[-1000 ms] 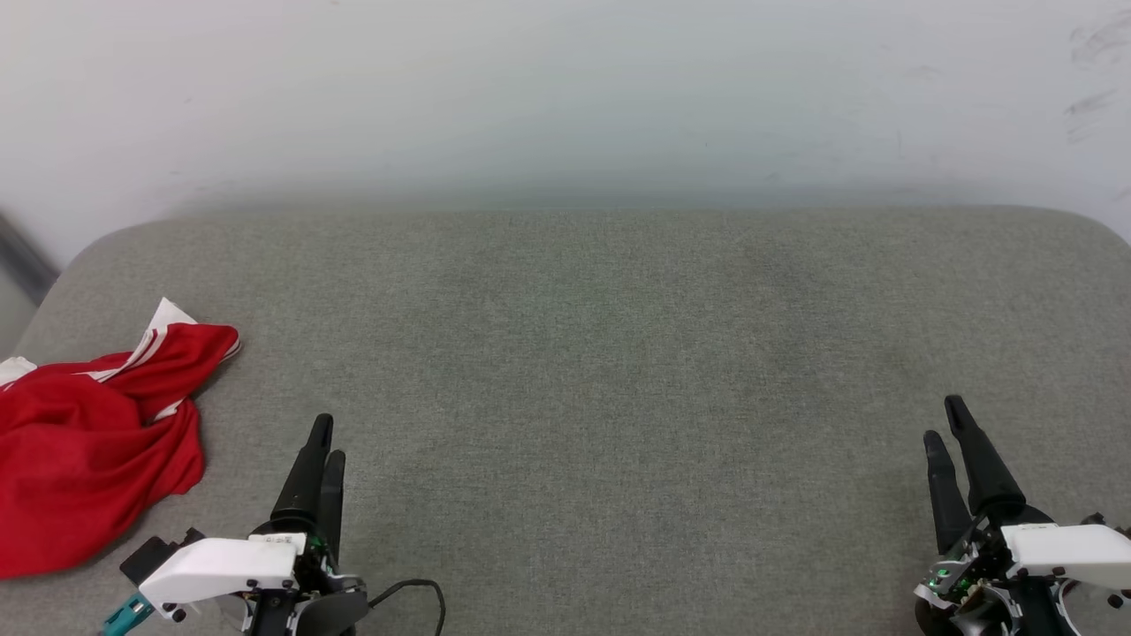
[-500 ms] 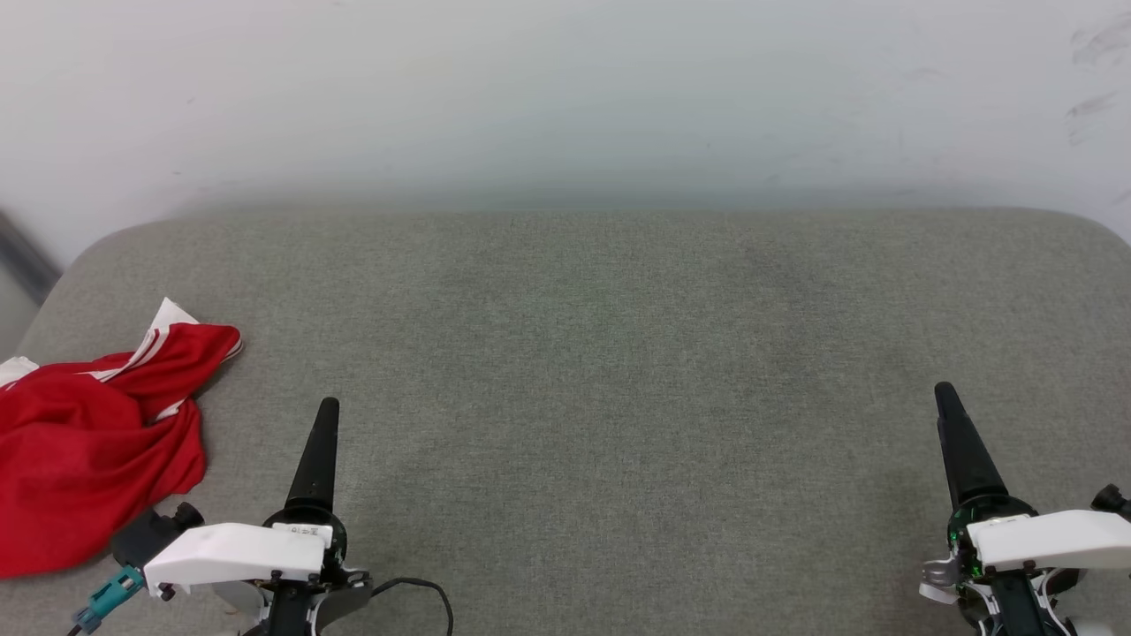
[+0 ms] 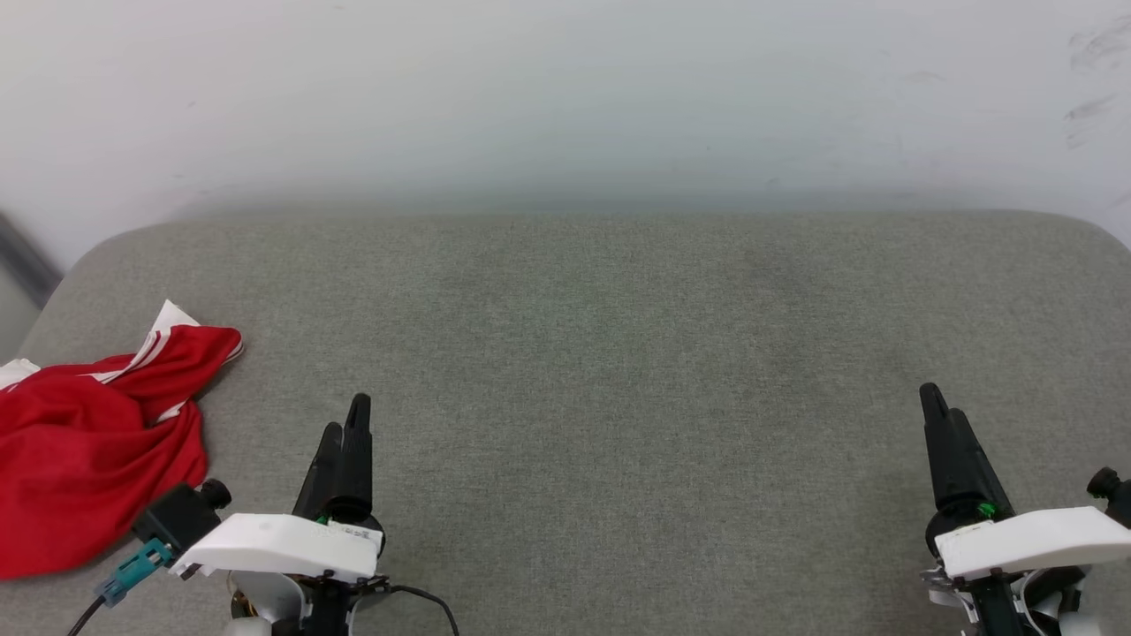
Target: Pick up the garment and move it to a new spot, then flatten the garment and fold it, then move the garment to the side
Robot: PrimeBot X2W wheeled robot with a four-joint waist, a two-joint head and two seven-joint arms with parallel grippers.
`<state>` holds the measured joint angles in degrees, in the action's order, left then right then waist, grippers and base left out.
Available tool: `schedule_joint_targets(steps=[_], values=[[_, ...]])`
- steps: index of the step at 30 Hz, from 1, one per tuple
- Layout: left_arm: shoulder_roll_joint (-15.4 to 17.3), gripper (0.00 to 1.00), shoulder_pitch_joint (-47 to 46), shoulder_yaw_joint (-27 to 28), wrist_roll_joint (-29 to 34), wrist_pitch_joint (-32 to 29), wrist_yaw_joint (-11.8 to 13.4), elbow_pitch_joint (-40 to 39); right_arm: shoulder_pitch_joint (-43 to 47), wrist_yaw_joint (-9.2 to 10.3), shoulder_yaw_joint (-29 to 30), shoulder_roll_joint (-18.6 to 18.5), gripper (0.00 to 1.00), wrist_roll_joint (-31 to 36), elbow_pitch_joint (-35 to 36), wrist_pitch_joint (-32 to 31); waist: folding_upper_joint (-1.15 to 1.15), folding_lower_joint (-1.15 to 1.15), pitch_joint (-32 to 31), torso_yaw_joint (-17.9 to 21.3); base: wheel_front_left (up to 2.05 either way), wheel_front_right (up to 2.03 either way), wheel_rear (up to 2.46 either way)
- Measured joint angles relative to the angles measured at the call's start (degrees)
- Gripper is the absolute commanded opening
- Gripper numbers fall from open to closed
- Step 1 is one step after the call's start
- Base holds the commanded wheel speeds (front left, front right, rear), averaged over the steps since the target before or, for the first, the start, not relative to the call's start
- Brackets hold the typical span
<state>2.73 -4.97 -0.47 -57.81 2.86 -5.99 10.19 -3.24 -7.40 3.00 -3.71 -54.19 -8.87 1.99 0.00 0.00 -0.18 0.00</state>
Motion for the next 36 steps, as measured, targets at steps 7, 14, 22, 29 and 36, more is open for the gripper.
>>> schedule_joint_targets(steps=[7, 14, 22, 29, 36], values=[[0.0, 1.0, 0.0, -1.0, 8.1, 1.4, 0.5, 0.1, 0.0, 0.0, -0.4, 0.0, 1.0, 7.5, 1.1, 0.0, 0.0, 0.0, -0.1, 0.1, 0.0, 0.0, 0.0], [0.0, 1.0, 0.0, -1.6, 14.7, 2.5, 1.1, 0.4, 0.3, 0.0, -0.5, 0.0, 1.0, 14.2, 2.1, 0.5, 0.0, 0.0, -0.2, 0.1, 0.0, 0.0, 0.0], [0.2, 1.0, -0.2, -2.4, 21.4, 3.9, 1.8, 0.8, 0.6, 0.0, -0.6, 0.0, 1.0, 21.0, 2.8, 0.6, 0.0, 0.0, -0.3, 0.1, 0.0, 0.0, 0.0], [0.3, 1.0, -0.3, -3.0, 26.4, 5.0, 2.5, 1.3, 0.6, 0.0, -0.7, 0.0, 1.0, 25.8, 3.2, 1.2, 0.0, 0.0, -0.4, 0.1, 0.0, 0.0, 0.0], [0.4, 1.0, -0.7, -3.8, 30.9, 6.0, 3.0, 2.1, 0.8, 0.0, -0.7, 0.1, 1.0, 30.2, 3.4, 1.4, 0.0, 0.0, -0.5, 0.0, 0.0, 0.0, 0.0]])
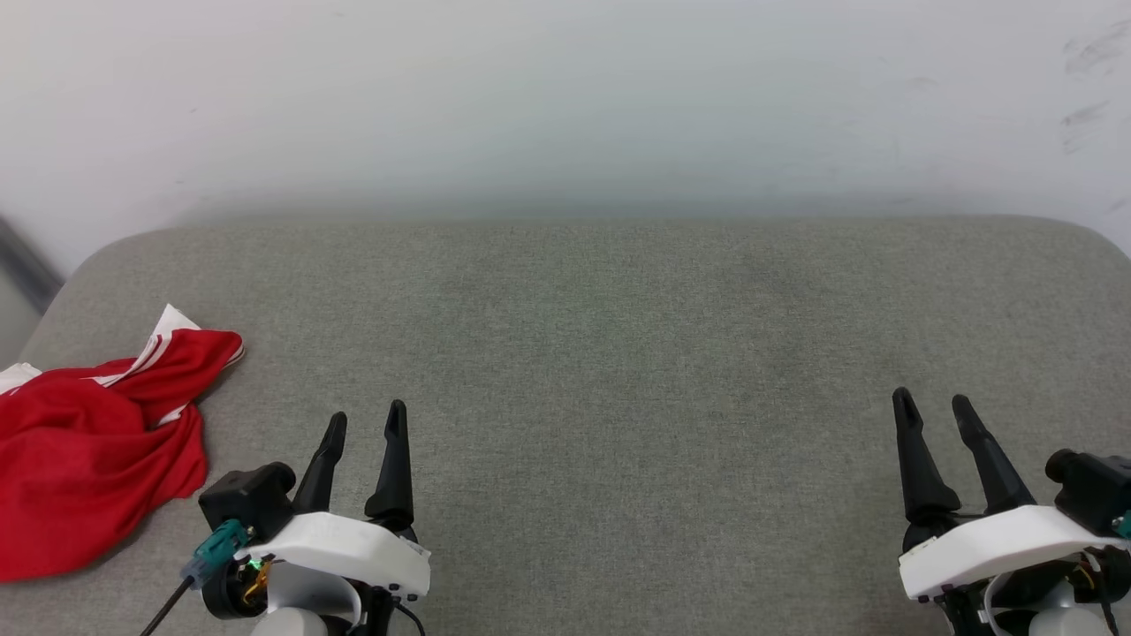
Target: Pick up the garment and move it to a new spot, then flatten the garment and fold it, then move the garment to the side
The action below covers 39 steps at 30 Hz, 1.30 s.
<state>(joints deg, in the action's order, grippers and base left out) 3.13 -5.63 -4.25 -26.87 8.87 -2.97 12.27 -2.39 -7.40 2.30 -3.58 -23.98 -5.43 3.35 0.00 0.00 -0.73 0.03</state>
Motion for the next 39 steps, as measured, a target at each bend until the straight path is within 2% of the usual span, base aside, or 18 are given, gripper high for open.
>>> schedule_joint_targets(steps=[20, 39], values=[[0.3, 1.0, -0.8, -2.1, 10.4, 2.8, 1.5, 2.1, 0.9, -0.01, 0.0, 0.3, 1.0, 11.8, 1.5, 0.4, 0.0, 0.0, -0.2, -0.1, 0.0, 0.0, 0.0], [0.2, 1.0, -1.4, -3.2, 16.5, 4.9, 1.9, 3.5, 1.6, -0.02, 0.2, 0.5, 1.0, 17.5, 2.2, 1.3, 0.0, 0.0, -0.2, -0.1, 0.0, 0.0, 0.0]])
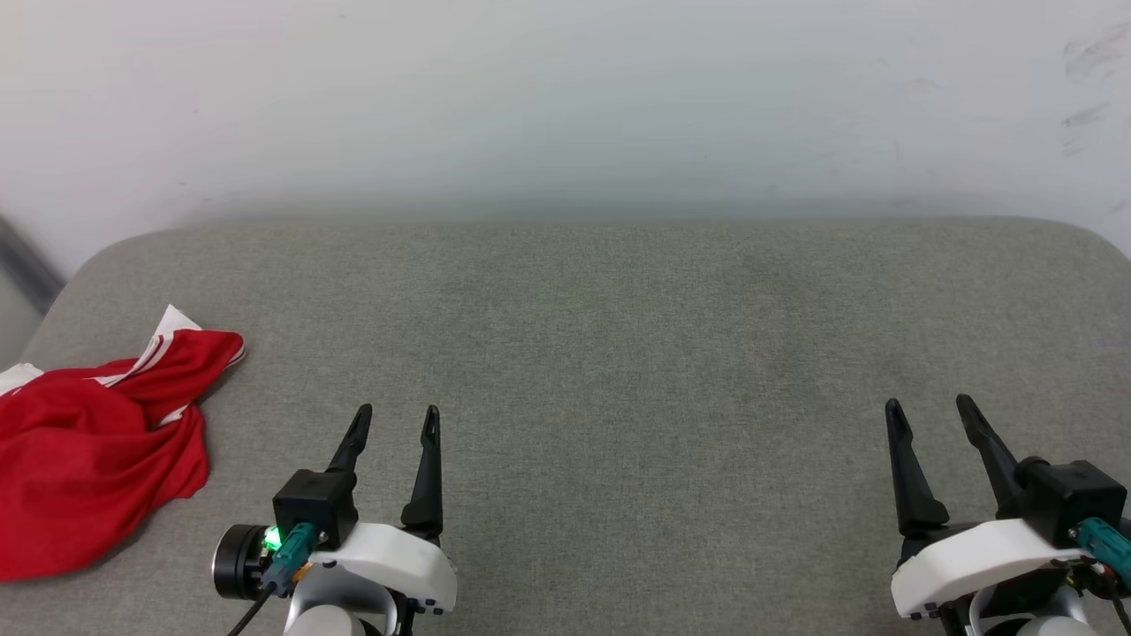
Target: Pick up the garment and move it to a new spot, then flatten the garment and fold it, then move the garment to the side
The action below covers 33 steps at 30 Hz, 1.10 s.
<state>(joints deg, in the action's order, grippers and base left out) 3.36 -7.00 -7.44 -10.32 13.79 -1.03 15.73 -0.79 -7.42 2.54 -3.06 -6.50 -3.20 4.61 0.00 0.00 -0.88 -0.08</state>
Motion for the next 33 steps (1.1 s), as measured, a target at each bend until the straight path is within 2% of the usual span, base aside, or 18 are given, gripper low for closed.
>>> schedule_joint_targets(steps=[9, 16, 22, 33], values=[[-0.1, 1.0, -0.6, -0.4, 2.0, 0.9, 0.0, 1.1, 0.1, 0.0, 0.2, 0.0, 1.0, 2.1, 0.2, 1.0, 0.0, 0.0, 0.1, -0.8, 0.0, 0.0, 0.0], [-0.2, 1.0, -0.7, 0.4, 2.0, 1.2, 0.6, 1.2, 0.5, -0.08, -0.3, 0.0, 1.0, 3.2, 0.9, 1.4, 0.0, 0.0, 0.1, -4.0, 0.0, 0.0, 0.0], [0.1, 1.0, -0.7, 1.7, 1.5, 1.2, 1.1, 0.8, 0.8, -0.08, -2.0, 0.0, 1.0, 2.6, 1.2, 1.4, 0.0, 0.0, 0.1, -9.3, 0.0, 0.0, 0.0], [1.4, 1.0, -0.7, 4.7, 0.9, 1.3, 1.5, 0.0, 0.4, -0.08, -5.4, 0.1, 1.0, 1.4, 1.6, 1.7, 0.0, 0.0, 0.1, -22.0, 0.0, 0.0, 0.0]])
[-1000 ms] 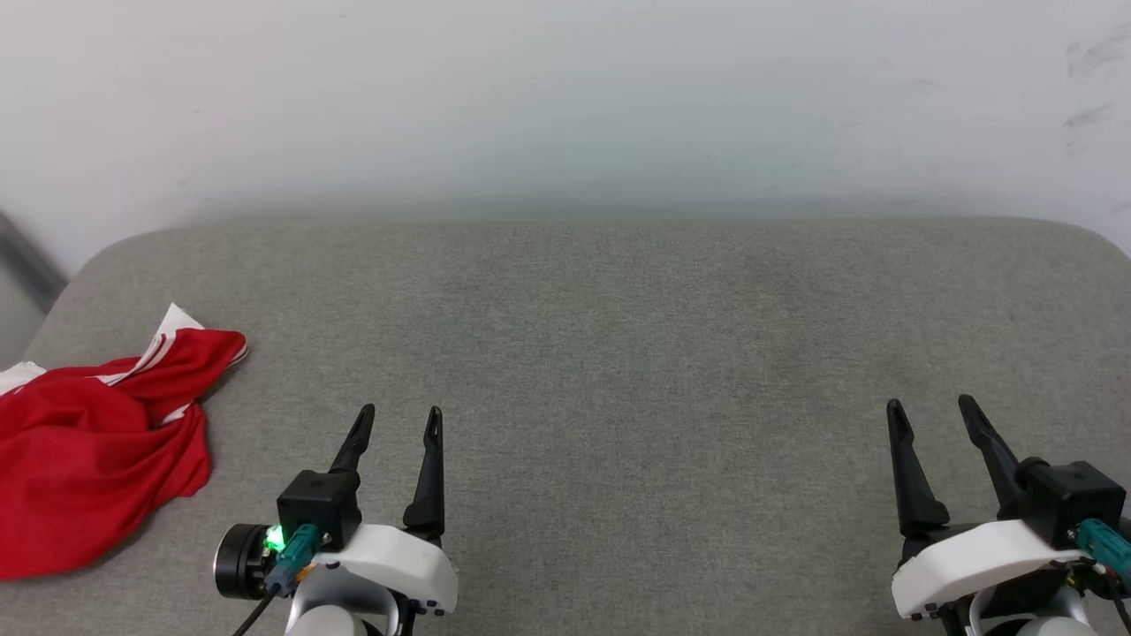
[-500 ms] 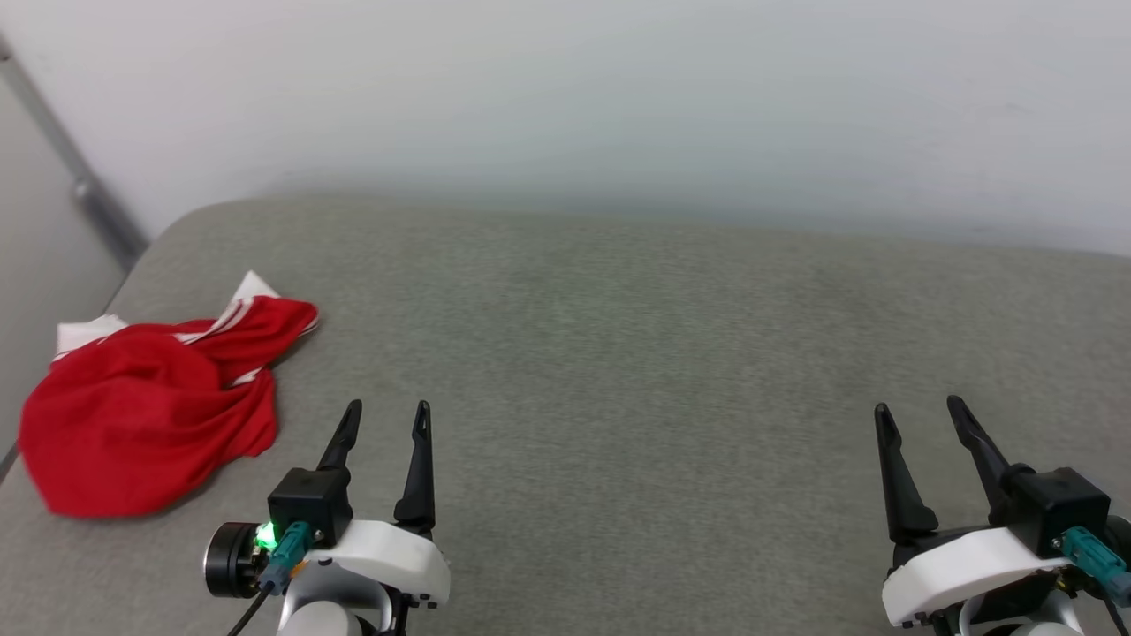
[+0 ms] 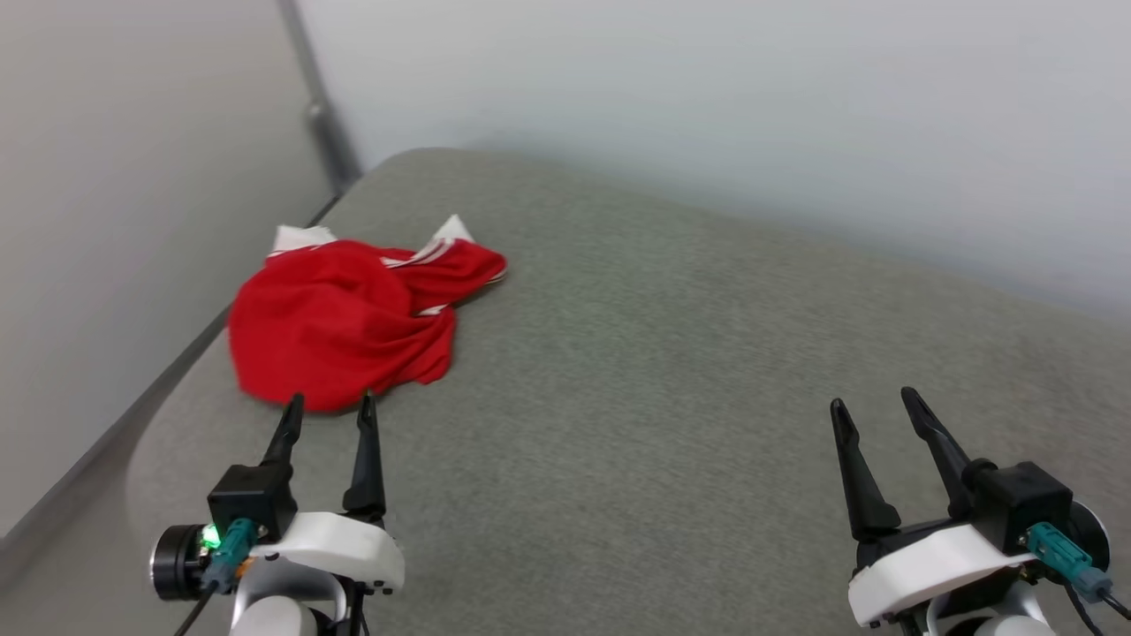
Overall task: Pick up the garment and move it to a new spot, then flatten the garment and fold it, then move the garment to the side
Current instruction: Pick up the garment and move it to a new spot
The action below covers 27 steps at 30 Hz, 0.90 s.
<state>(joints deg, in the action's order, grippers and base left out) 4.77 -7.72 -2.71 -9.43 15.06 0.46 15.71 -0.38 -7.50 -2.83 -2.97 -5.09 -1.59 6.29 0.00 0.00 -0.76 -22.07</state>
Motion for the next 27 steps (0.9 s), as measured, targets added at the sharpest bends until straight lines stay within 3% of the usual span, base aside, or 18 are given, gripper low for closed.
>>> schedule_joint_targets(steps=[8, 17, 22, 27], values=[[0.3, 1.0, 0.6, 2.2, -0.9, 0.0, 0.3, -0.8, -1.1, 0.0, -2.1, 0.0, 1.0, -0.1, 0.7, -0.1, 0.0, 0.0, 0.3, -7.1, 0.0, 0.0, 0.0], [0.8, 1.0, -0.4, 2.6, -0.5, 0.0, 0.3, -1.5, -2.3, 0.0, -2.7, 0.0, 1.0, 0.6, 1.7, -1.1, 0.0, 0.0, 2.4, -8.2, 0.0, 0.0, 0.0], [1.4, 1.0, -9.4, 1.8, -1.1, -1.1, -1.0, -0.7, -4.2, 0.0, -2.4, 0.0, 1.0, 2.5, 4.8, -3.1, 0.0, 0.0, 5.7, -7.8, 0.0, 0.0, 0.0], [4.2, 1.0, -22.9, 2.8, -3.0, -8.2, -2.7, 2.0, -7.7, 0.0, -3.0, -1.0, 1.0, 4.1, 8.4, -5.6, 0.0, -0.01, 11.2, -6.3, 0.0, 0.0, 0.0]])
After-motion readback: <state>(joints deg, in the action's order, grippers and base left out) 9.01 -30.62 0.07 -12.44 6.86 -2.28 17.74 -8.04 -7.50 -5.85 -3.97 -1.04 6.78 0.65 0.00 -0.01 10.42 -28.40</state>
